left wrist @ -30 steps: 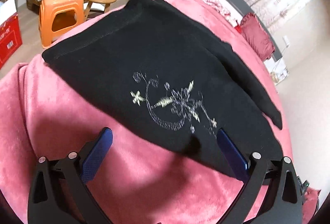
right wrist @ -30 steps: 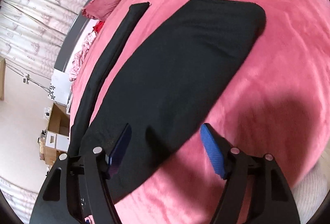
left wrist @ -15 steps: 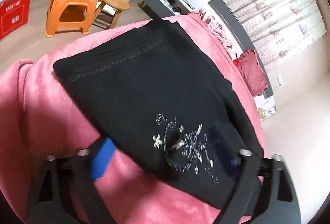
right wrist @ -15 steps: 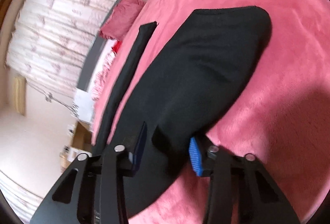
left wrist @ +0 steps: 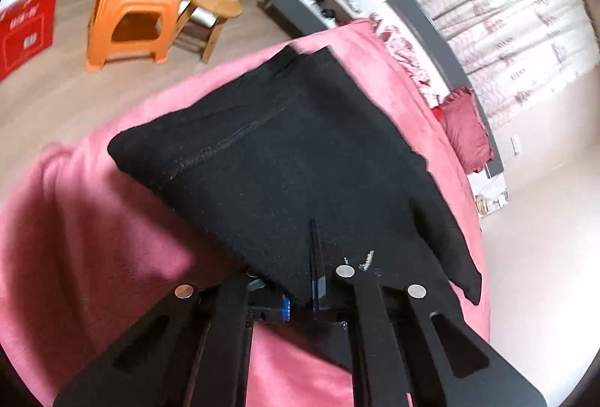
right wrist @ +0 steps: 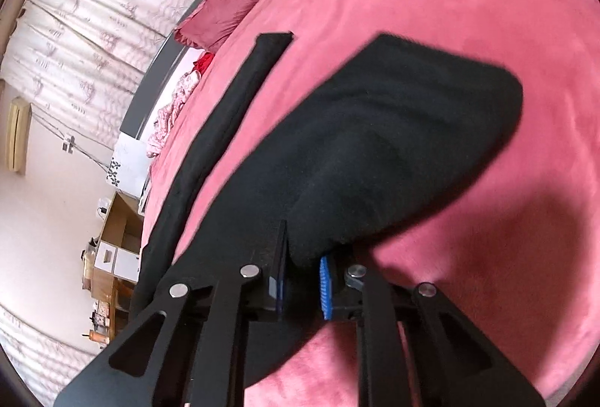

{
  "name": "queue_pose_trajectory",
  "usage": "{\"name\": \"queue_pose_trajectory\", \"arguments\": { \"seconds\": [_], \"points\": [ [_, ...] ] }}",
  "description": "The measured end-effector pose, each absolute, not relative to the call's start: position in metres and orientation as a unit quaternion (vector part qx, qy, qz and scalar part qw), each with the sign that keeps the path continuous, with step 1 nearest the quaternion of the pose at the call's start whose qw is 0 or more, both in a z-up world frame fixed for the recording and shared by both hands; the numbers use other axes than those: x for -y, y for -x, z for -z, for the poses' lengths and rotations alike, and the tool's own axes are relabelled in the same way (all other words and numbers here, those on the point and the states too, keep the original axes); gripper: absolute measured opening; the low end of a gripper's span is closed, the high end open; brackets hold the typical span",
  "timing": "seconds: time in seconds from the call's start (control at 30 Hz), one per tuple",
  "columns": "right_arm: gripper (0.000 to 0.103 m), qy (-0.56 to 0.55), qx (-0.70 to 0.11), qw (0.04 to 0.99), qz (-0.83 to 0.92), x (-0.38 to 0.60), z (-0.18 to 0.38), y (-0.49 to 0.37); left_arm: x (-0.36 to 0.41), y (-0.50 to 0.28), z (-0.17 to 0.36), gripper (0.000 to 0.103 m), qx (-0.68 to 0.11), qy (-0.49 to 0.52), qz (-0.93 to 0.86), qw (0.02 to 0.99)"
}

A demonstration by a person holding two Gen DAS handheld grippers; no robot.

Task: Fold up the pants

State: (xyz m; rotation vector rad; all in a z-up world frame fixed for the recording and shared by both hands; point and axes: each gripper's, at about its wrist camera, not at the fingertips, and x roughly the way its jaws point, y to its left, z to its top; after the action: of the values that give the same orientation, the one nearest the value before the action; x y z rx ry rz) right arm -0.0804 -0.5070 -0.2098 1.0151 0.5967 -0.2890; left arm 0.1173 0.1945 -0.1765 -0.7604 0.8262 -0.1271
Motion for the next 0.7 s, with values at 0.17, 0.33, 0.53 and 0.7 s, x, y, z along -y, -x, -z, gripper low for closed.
{"name": "queue_pose_trajectory", "arguments": {
  "seconds": [0.17, 0.33, 0.53, 0.7],
  "points": [
    [0.013, -0.454, -0.279, 0.836, 0.134, 0.507, 0.181, 0.081, -0.190, -0.100, 0.149, 0.006, -0.385, 0.335, 0.077, 0.856],
    [0.012, -0.446, -0.280, 0.838, 0.139, 0.510, 0.172, 0.099, -0.196, -0.077, 0.150, 0.006, -0.415, 0.313, 0.089, 0.849],
    [0.013, -0.442, -0.295, 0.833, 0.153, 0.513, 0.183, 0.123, -0.196, -0.054, 0.162, 0.006, -0.450, 0.289, 0.090, 0.840],
    [0.013, -0.458, -0.329, 0.807, 0.172, 0.519, 0.218, 0.131, -0.202, -0.052, 0.180, 0.006, -0.482, 0.306, 0.074, 0.818]
  ]
}}
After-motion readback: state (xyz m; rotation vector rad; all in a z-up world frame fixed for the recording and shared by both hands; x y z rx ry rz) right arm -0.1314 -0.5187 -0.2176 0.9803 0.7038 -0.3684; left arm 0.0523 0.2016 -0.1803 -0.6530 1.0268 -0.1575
